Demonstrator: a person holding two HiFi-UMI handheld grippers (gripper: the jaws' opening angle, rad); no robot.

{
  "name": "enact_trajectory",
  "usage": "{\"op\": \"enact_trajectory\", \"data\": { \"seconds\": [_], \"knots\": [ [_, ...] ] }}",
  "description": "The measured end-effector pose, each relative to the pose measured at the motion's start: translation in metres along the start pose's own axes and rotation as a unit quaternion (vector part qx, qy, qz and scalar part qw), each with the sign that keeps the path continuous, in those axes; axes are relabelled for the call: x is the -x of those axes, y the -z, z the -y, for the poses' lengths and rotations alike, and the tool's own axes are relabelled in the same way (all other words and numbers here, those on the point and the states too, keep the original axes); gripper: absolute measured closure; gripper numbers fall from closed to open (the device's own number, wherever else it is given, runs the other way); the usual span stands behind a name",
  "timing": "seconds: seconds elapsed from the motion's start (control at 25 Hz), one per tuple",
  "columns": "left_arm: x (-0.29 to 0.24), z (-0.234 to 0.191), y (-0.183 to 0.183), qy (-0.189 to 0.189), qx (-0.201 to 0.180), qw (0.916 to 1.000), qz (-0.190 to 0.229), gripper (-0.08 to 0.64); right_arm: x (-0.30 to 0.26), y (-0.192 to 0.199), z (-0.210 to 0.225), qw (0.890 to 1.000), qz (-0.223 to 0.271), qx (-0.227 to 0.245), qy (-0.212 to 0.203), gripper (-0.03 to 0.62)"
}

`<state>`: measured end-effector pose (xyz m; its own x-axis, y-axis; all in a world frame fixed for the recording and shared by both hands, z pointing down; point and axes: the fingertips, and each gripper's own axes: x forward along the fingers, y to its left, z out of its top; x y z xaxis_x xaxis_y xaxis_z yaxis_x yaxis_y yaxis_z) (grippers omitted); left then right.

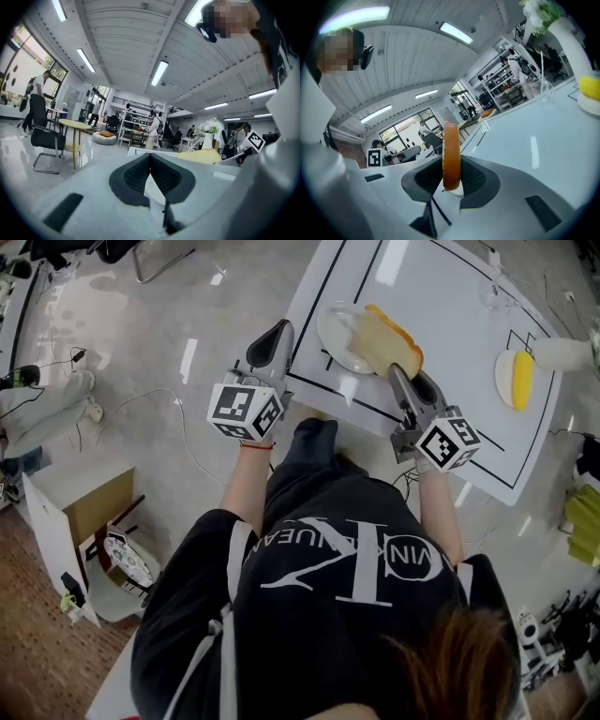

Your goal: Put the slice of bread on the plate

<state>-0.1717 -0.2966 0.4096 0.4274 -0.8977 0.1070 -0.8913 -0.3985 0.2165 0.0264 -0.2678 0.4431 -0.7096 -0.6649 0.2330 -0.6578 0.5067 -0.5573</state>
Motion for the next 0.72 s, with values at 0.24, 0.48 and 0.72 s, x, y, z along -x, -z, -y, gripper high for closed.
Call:
{"op": "enact_trajectory", "data": {
  "seconds": [0.24, 0.48, 0.72],
  "knots": [
    [-0.020, -0.014, 0.005, 0.021, 0.009, 0.9997, -0.013, 0.555, -0.031, 0.016, -0.008, 0.997, -0.058, -0.046, -0.011, 0.497],
    [-0.035, -0.025, 0.009, 0.033, 0.013, 0.9991, -0.022, 0.555, -0.054, 0.014, -0.009, 0.990, -0.069, -0.121, -0.021, 0.497],
    [-0.045, -0.031, 0.013, 0.043, 0.016, 0.9986, -0.028, 0.555, -0.071, 0.022, -0.010, 0.979, -0.086, -0.184, -0.022, 0.497]
  ]
}}
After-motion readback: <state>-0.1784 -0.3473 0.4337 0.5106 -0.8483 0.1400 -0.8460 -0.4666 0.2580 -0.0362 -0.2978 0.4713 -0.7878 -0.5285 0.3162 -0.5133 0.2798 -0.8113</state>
